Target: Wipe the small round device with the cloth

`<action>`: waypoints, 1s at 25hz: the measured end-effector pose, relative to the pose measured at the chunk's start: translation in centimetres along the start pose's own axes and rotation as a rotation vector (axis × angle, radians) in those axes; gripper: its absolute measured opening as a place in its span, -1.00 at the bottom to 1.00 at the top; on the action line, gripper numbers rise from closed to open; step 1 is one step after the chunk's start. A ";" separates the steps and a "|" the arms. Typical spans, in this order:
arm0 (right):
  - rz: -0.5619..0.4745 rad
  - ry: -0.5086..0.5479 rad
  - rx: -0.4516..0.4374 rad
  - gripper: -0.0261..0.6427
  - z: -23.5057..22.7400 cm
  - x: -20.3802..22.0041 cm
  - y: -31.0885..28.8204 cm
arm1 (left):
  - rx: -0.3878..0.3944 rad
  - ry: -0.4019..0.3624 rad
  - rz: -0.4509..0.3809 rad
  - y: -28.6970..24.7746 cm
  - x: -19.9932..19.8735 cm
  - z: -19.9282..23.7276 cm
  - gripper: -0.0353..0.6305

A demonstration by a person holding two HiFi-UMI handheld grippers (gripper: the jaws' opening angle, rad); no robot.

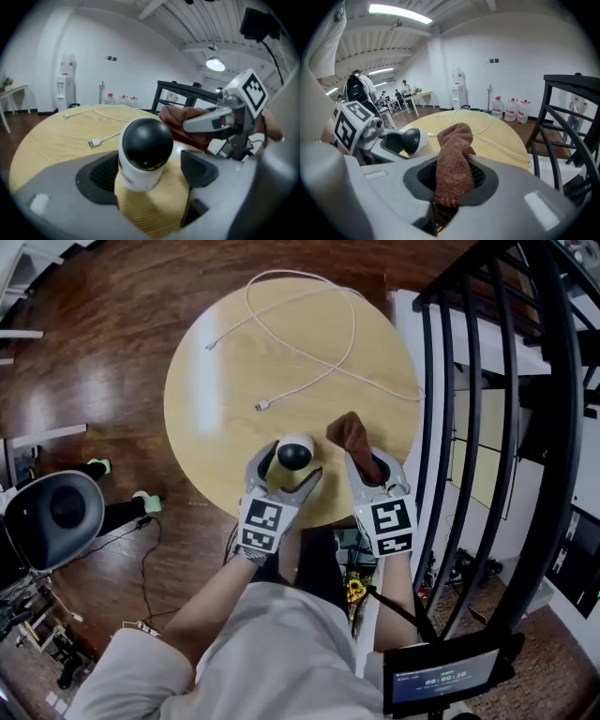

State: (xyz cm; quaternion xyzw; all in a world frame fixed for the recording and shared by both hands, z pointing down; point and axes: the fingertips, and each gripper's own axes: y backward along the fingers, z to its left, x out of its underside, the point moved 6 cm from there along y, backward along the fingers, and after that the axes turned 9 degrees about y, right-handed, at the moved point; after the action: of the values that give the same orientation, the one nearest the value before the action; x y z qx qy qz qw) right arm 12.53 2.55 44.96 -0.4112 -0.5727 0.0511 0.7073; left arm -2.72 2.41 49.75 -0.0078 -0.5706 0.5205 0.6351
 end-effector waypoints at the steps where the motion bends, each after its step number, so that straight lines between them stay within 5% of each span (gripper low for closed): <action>1: -0.021 0.001 0.000 -0.72 -0.2 -0.3 0.4 | -0.040 0.007 -0.001 -0.4 -0.1 -0.2 0.31; 5: -0.120 -0.001 -0.033 -0.72 -0.1 -2.4 1.4 | -0.129 0.078 0.000 -2.1 -0.7 0.3 0.22; 9: -0.152 0.010 -0.061 -0.72 0.5 -3.6 1.4 | -0.085 0.020 0.015 -2.1 -0.8 0.5 0.22; 12: -0.162 0.023 -0.093 -0.72 0.9 -3.9 1.4 | 0.022 -0.057 0.019 -2.0 -0.8 0.8 0.22; 19: -0.180 0.177 -0.239 -0.72 3.7 -5.0 1.3 | 0.432 -0.309 0.066 -1.8 -1.0 1.7 0.22; 25: -0.087 0.390 -0.295 -0.72 6.5 -4.2 0.2 | 0.541 -0.482 0.147 -1.5 -1.0 1.4 0.22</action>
State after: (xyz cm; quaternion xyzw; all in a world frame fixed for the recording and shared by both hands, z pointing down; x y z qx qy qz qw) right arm 5.63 3.78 41.62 -0.4871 -0.4437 -0.1442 0.7383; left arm -2.55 0.20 50.43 0.2421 -0.5434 0.6838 0.4226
